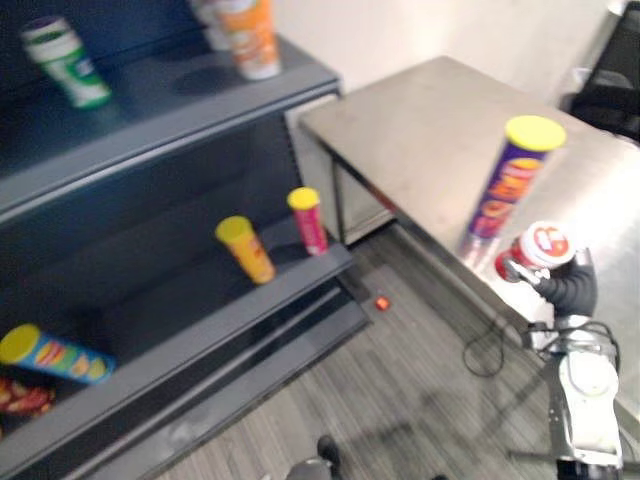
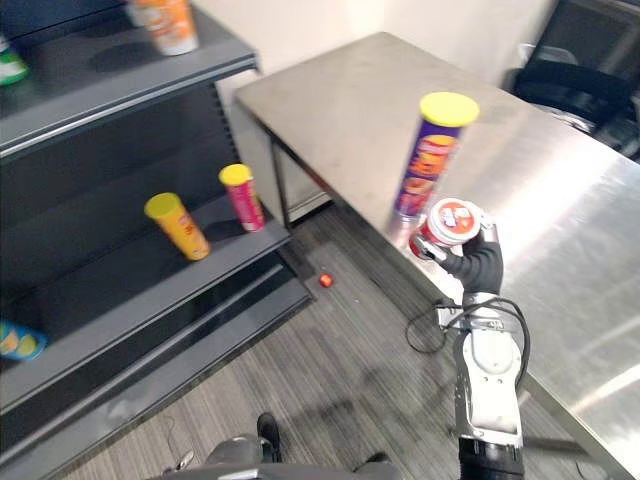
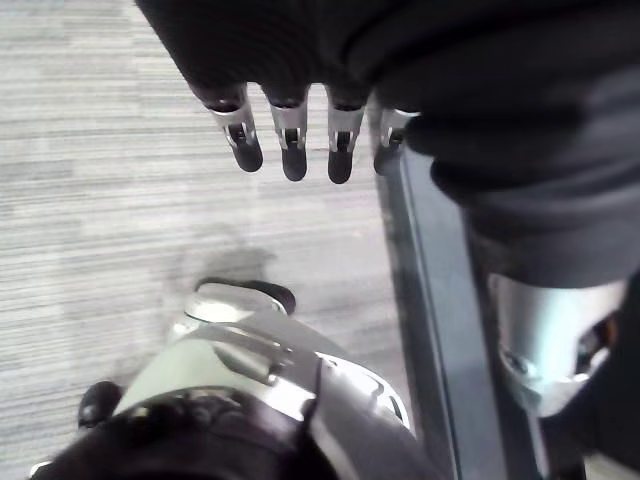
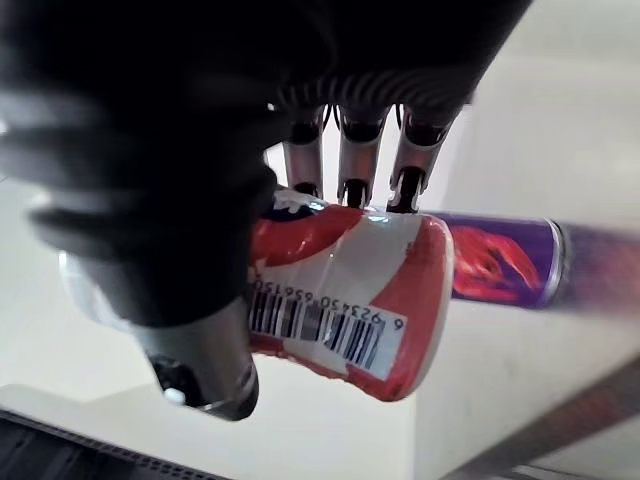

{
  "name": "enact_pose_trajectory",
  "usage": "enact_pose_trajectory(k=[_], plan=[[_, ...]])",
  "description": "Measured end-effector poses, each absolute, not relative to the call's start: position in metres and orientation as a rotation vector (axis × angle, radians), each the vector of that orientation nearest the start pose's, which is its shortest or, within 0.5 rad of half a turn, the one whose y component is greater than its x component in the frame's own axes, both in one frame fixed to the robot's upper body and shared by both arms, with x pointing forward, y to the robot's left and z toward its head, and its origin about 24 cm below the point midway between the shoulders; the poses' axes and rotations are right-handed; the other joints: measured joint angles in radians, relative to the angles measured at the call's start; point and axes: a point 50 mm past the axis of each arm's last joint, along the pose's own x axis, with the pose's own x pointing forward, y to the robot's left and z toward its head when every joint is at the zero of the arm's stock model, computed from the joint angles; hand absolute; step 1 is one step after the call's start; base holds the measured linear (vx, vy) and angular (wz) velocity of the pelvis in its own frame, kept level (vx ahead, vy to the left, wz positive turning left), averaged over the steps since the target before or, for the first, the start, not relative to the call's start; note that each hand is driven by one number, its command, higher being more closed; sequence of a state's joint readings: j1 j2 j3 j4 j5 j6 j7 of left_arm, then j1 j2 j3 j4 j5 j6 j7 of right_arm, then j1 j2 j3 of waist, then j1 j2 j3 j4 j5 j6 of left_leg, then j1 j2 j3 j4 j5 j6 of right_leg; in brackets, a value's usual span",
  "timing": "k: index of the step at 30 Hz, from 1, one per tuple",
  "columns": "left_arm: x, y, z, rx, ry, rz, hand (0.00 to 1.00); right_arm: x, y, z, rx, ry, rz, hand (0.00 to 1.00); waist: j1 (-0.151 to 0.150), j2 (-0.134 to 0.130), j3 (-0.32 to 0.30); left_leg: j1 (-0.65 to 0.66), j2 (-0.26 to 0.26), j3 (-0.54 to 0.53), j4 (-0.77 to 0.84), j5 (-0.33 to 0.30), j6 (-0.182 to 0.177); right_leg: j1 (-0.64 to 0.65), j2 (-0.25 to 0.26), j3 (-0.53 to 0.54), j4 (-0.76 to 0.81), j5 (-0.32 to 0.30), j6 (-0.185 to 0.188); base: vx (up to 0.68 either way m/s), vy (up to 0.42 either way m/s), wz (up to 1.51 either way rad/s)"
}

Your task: Put the gum and the chips on the shelf.

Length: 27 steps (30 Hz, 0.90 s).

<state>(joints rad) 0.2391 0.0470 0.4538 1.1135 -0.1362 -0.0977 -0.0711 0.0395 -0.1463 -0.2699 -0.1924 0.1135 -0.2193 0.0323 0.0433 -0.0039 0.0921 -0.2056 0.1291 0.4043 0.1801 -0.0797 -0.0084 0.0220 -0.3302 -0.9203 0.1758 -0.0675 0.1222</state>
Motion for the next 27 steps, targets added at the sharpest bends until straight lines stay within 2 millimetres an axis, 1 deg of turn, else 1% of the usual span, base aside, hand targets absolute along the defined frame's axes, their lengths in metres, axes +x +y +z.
enact_pose_trajectory(k=[1, 2, 3, 4, 5, 6, 7, 8, 9, 11, 12, 13, 14, 16, 18, 21, 24, 25, 27], plan=[[0.002, 0.222, -0.168, -0.32, 1.174, 0.573, 0.0, 0.227, -0.232, 0.103, -0.087, -0.375, -0.212, 1.0, 0.0, -0.014, -0.012, 0.0, -0.027, -0.014, -0.026, 0.012, 0.008, 0.006, -0.009, -0.008, -0.014, 0.019, 0.002, 0.01, 0.127, 0.43], [0.0, 0.223, -0.168, -0.318, 1.176, 0.575, 0.0, 0.227, -0.233, 0.103, -0.089, -0.371, -0.211, 1.0, 0.001, -0.021, -0.016, 0.0, -0.04, -0.018, -0.042, 0.019, 0.012, 0.007, -0.013, -0.013, -0.023, 0.027, 0.003, 0.02, 0.164, 0.52], [-0.002, 0.223, -0.168, -0.319, 1.181, 0.576, 0.0, 0.226, -0.234, 0.103, -0.098, -0.371, -0.217, 1.0, -0.001, -0.026, -0.02, 0.001, -0.065, -0.033, -0.08, 0.034, 0.021, 0.008, -0.021, -0.025, -0.037, 0.048, 0.003, 0.02, 0.189, 0.39], [-0.001, 0.222, -0.168, -0.321, 1.18, 0.573, 0.0, 0.226, -0.234, 0.103, -0.102, -0.369, -0.221, 1.0, 0.001, -0.026, -0.019, 0.008, -0.08, -0.037, -0.113, 0.049, 0.029, 0.004, -0.031, -0.028, -0.033, 0.073, 0.0, 0.02, 0.145, 0.31], [-0.001, 0.221, -0.168, -0.321, 1.181, 0.572, 0.0, 0.227, -0.234, 0.102, -0.109, -0.365, -0.218, 1.0, 0.003, -0.025, -0.017, 0.014, -0.084, -0.037, -0.124, 0.053, 0.032, 0.004, -0.036, -0.027, -0.028, 0.086, 0.001, 0.02, 0.144, 0.14], [-0.001, 0.222, -0.168, -0.318, 1.181, 0.574, 0.0, 0.227, -0.233, 0.101, -0.116, -0.357, -0.217, 1.0, 0.009, -0.023, -0.016, 0.023, -0.091, -0.041, -0.132, 0.06, 0.042, 0.002, -0.054, -0.027, 0.002, 0.096, -0.004, 0.04, 0.134, 0.12], [0.001, 0.224, -0.167, -0.311, 1.173, 0.573, 0.0, 0.227, -0.233, 0.101, -0.119, -0.357, -0.219, 1.0, 0.009, -0.026, -0.011, 0.033, -0.1, -0.054, -0.132, 0.062, 0.046, 0.002, -0.073, -0.027, 0.038, 0.1, -0.01, 0.06, 0.121, 0.19], [0.003, 0.226, -0.167, -0.307, 1.168, 0.573, 0.0, 0.227, -0.233, 0.101, -0.123, -0.356, -0.22, 1.0, 0.01, -0.029, -0.008, 0.035, -0.103, -0.059, -0.132, 0.064, 0.049, 0.003, -0.082, -0.026, 0.055, 0.101, -0.011, 0.09, 0.102, 0.27], [0.009, 0.233, -0.165, -0.286, 1.15, 0.579, 0.0, 0.228, -0.231, 0.1, -0.121, -0.351, -0.214, 1.0, 0.016, -0.046, 0.004, 0.037, -0.106, -0.064, -0.127, 0.065, 0.05, 0.001, -0.095, -0.014, 0.083, 0.103, -0.015, 0.06, 0.055, 0.18], [0.016, 0.242, -0.163, -0.264, 1.126, 0.589, 0.0, 0.23, -0.225, 0.098, -0.116, -0.347, -0.189, 1.0, 0.028, -0.061, 0.02, 0.037, -0.107, -0.079, -0.128, 0.063, 0.046, 0.0, -0.093, 0.002, 0.085, 0.105, -0.018, 0.05, 0.014, 0.11], [0.017, 0.243, -0.162, -0.262, 1.124, 0.592, 0.0, 0.23, -0.223, 0.098, -0.115, -0.346, -0.18, 1.0, 0.029, -0.062, 0.023, 0.037, -0.107, -0.082, -0.131, 0.062, 0.046, -0.001, -0.092, 0.009, 0.085, 0.105, -0.018, 0.05, -0.017, 0.04], [0.02, 0.243, -0.161, -0.261, 1.108, 0.592, 0.0, 0.232, -0.221, 0.097, -0.121, -0.341, -0.168, 1.0, 0.043, -0.064, 0.031, 0.05, -0.109, -0.082, -0.143, 0.064, 0.045, -0.003, -0.09, 0.047, 0.084, 0.104, -0.02, 0.0, 0.0, 0.0], [0.02, 0.241, -0.162, -0.265, 1.108, 0.591, 0.0, 0.233, -0.22, 0.096, -0.125, -0.335, -0.162, 1.0, 0.046, -0.063, 0.034, 0.055, -0.109, -0.081, -0.146, 0.064, 0.044, -0.002, -0.087, 0.068, 0.08, 0.101, -0.024, 0.01, -0.026, -0.06], [0.019, 0.239, -0.162, -0.273, 1.109, 0.591, 0.0, 0.237, -0.217, 0.095, -0.13, -0.329, -0.151, 1.0, 0.047, -0.064, 0.036, 0.057, -0.108, -0.071, -0.152, 0.064, 0.042, 0.001, -0.072, 0.11, 0.054, 0.088, -0.044, 0.0, -0.058, -0.13], [0.016, 0.238, -0.163, -0.291, 1.111, 0.61, 0.0, 0.239, -0.213, 0.095, -0.127, -0.327, -0.131, 1.0, 0.05, -0.062, 0.041, 0.072, -0.103, -0.048, -0.183, 0.074, 0.03, 0.001, -0.055, 0.122, 0.025, 0.088, -0.044, 0.01, -0.091, -0.25], [0.014, 0.238, -0.163, -0.312, 1.107, 0.624, 0.0, 0.237, -0.215, 0.092, -0.131, -0.309, -0.131, 1.0, 0.046, -0.059, 0.043, 0.104, -0.092, -0.027, -0.25, 0.099, 0.006, 0.008, -0.029, 0.134, 0.007, 0.087, -0.044, 0.01, -0.115, -0.13], [0.017, 0.238, -0.163, -0.321, 1.096, 0.617, 0.0, 0.236, -0.214, 0.09, -0.133, -0.298, -0.121, 1.0, 0.043, -0.064, 0.043, 0.117, -0.081, -0.024, -0.281, 0.122, 0.007, 0.019, -0.004, 0.129, -0.018, 0.088, -0.044, 0.06, -0.115, 0.05], [0.016, 0.237, -0.163, -0.325, 1.099, 0.612, 0.0, 0.236, -0.214, 0.089, -0.133, -0.295, -0.119, 1.0, 0.047, -0.065, 0.043, 0.119, -0.077, -0.026, -0.28, 0.129, 0.002, 0.021, -0.002, 0.129, -0.01, 0.088, -0.044, 0.13, -0.105, 0.08], [0.017, 0.237, -0.163, -0.329, 1.094, 0.613, 0.0, 0.237, -0.214, 0.09, -0.131, -0.298, -0.118, 1.0, 0.046, -0.068, 0.045, 0.11, -0.072, -0.038, -0.254, 0.123, 0.005, 0.025, -0.006, 0.116, 0.008, 0.088, -0.044, 0.14, -0.08, 0.25]])
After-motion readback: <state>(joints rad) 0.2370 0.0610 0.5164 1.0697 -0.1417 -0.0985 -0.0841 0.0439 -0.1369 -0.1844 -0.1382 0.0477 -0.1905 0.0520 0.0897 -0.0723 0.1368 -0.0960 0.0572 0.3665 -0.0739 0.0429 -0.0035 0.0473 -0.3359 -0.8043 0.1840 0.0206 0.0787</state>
